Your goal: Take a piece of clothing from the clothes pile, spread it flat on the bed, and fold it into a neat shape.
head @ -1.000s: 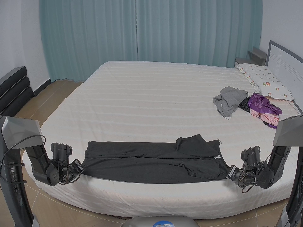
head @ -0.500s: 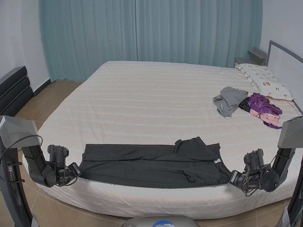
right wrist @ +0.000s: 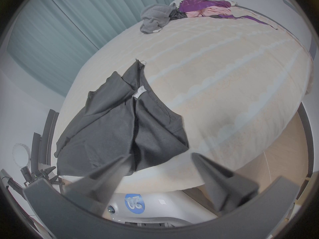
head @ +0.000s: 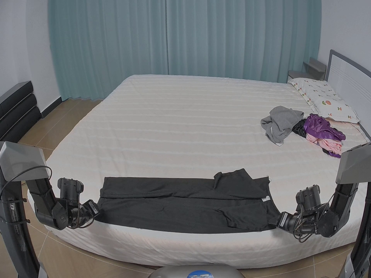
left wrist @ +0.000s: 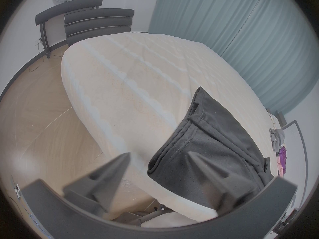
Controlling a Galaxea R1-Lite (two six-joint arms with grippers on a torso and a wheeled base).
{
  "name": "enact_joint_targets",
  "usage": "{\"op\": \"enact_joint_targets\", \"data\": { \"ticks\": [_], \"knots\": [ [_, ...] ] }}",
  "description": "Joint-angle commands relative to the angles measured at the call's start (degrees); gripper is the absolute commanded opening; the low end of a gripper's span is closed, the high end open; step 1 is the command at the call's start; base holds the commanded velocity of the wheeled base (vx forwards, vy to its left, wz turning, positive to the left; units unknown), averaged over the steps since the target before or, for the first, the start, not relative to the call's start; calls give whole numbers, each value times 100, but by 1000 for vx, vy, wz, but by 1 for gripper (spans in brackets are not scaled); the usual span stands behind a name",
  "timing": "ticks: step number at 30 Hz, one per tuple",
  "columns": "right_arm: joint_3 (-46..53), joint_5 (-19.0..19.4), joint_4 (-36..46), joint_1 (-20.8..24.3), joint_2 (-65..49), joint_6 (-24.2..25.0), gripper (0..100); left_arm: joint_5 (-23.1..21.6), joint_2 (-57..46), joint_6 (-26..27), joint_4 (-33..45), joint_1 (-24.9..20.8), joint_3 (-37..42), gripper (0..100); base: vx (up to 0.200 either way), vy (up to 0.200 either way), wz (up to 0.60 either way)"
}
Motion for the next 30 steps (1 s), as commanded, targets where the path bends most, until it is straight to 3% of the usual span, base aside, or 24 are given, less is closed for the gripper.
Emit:
{"op": "enact_joint_targets", "data": {
  "ticks": [1,8,15,29,30],
  "knots": [
    [13,24,-176,-36,-249,3,100,-25,-84,-24,-4,83,-88,100,0,0,0],
    [-268,271,-290,-370,-627,64,100,-473,-383,-147,75,215,-597,100,0,0,0],
    [-690,429,-220,-624,-539,240,100,-508,-102,-341,655,83,-1415,100,0,0,0],
    [-1076,631,-185,-510,-328,794,100,-482,540,-411,971,-172,-2188,100,0,0,0],
    [-1094,631,-185,-484,-311,811,100,-473,549,-411,989,-172,-2206,0,0,0,0]
  ]
}}
